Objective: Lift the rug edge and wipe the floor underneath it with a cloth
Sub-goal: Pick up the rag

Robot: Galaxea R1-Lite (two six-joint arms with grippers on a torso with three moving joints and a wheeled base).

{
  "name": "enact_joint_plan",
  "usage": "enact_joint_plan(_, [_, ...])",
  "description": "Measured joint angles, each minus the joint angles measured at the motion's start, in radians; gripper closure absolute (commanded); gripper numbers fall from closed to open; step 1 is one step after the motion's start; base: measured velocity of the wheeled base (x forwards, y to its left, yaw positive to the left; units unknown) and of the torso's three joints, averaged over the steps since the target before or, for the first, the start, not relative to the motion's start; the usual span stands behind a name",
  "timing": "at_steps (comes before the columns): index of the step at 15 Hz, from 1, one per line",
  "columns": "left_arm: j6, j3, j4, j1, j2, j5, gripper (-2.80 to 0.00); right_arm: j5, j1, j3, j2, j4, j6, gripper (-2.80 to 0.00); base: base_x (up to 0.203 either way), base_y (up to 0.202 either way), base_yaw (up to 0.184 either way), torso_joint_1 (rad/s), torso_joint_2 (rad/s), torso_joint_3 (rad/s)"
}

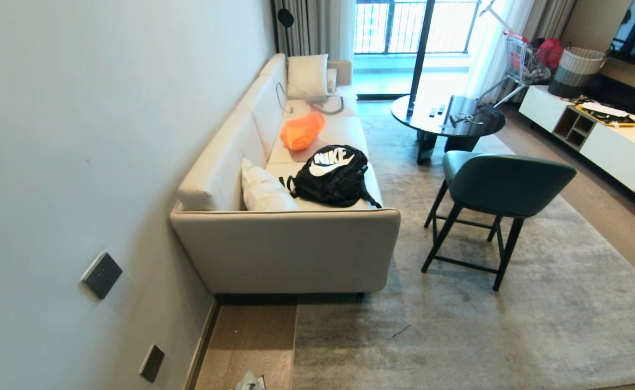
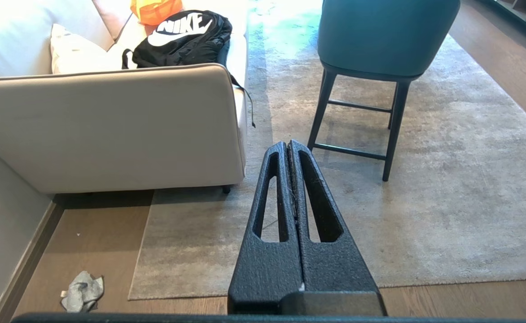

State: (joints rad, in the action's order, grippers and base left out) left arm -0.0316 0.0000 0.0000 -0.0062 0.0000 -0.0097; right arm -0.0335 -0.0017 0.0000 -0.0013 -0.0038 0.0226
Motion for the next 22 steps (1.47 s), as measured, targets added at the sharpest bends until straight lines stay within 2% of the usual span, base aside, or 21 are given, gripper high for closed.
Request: enact_joint_plan(22, [0.000, 0.000, 0.000, 0.000, 0.000, 0.001, 0.00, 0.000, 0.000, 0.000, 0.000, 0.000, 0.001, 0.00, 0.000, 0.000, 0.000, 0.000, 0.00, 0.000])
